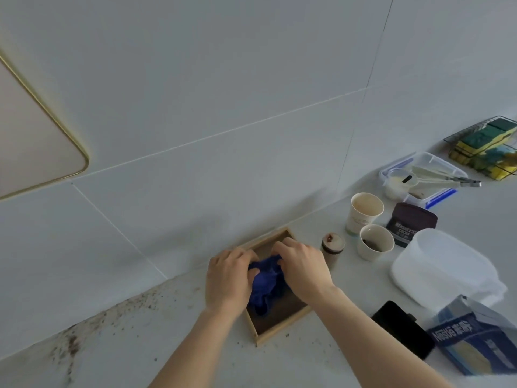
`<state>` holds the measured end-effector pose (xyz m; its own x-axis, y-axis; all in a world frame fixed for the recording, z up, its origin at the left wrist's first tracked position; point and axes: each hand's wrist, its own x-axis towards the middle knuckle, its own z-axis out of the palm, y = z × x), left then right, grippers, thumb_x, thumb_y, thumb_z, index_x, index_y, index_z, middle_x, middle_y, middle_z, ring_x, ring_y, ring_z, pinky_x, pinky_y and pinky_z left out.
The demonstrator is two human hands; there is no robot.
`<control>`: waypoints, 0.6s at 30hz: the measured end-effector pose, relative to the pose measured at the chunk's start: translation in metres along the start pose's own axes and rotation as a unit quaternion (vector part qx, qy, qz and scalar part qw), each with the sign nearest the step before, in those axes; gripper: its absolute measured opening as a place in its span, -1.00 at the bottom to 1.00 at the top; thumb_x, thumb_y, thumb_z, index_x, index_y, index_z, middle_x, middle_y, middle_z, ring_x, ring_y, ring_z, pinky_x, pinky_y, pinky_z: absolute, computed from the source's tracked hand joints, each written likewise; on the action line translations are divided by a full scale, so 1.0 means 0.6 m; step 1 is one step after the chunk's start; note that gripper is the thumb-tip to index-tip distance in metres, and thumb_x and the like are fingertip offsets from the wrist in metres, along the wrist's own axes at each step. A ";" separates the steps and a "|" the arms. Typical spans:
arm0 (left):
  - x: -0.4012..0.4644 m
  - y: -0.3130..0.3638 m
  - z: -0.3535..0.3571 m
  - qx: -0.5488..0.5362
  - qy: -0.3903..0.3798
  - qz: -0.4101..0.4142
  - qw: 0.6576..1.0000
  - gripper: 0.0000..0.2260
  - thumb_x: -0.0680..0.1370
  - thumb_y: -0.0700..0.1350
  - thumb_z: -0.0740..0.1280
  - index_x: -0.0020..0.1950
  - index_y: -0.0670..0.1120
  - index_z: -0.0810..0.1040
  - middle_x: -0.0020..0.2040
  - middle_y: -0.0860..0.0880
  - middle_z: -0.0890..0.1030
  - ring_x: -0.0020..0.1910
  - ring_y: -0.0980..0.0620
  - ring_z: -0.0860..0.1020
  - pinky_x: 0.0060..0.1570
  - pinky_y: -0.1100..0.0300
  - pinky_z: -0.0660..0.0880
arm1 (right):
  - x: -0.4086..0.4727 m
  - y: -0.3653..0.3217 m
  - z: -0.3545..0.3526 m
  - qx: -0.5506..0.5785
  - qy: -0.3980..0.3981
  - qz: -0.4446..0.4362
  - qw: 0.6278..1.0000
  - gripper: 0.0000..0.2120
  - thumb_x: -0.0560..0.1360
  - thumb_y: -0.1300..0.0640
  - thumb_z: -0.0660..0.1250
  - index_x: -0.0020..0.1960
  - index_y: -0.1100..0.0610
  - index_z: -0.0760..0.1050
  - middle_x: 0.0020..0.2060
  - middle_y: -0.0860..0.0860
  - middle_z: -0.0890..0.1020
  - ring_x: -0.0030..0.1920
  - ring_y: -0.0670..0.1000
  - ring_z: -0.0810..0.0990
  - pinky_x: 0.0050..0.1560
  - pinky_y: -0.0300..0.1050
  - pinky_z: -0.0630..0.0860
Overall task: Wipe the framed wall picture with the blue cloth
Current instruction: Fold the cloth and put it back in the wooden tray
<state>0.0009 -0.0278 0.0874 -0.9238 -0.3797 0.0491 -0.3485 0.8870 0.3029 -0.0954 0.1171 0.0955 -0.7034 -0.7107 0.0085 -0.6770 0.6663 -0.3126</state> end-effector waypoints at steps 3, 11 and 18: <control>-0.004 -0.006 0.037 0.011 -0.037 0.002 0.999 -0.75 0.66 0.04 0.27 0.34 0.14 0.54 0.34 0.16 0.55 0.35 0.08 0.45 0.39 0.17 0.30 | -0.006 0.017 0.036 0.000 -0.031 0.000 1.000 -0.74 0.58 0.25 0.33 0.24 0.06 0.53 0.12 0.03 0.61 0.10 0.12 0.59 -0.13 -0.08 0.40; -0.046 -0.029 0.124 0.091 -0.257 -0.017 0.962 -0.32 0.67 0.27 0.08 0.67 0.12 -0.17 0.71 0.02 -0.16 0.68 -0.08 -0.18 0.64 -0.18 -0.18 | -0.039 0.051 0.130 0.006 -0.245 0.029 0.969 -0.32 0.68 -0.15 0.21 0.68 -0.09 -0.03 0.70 0.07 -0.04 0.70 0.14 -0.09 0.66 0.19 0.07; -0.074 -0.049 0.117 0.141 -0.285 -0.039 0.947 -0.19 0.53 0.51 -0.11 0.62 0.18 -0.37 0.68 0.00 -0.32 0.65 -0.14 -0.34 0.53 -0.31 -0.42 | -0.057 0.056 0.140 -0.022 -0.290 0.065 0.955 -0.12 0.56 -0.44 0.14 0.68 -0.10 -0.20 0.69 0.05 -0.25 0.68 0.15 -0.29 0.67 0.27 -0.17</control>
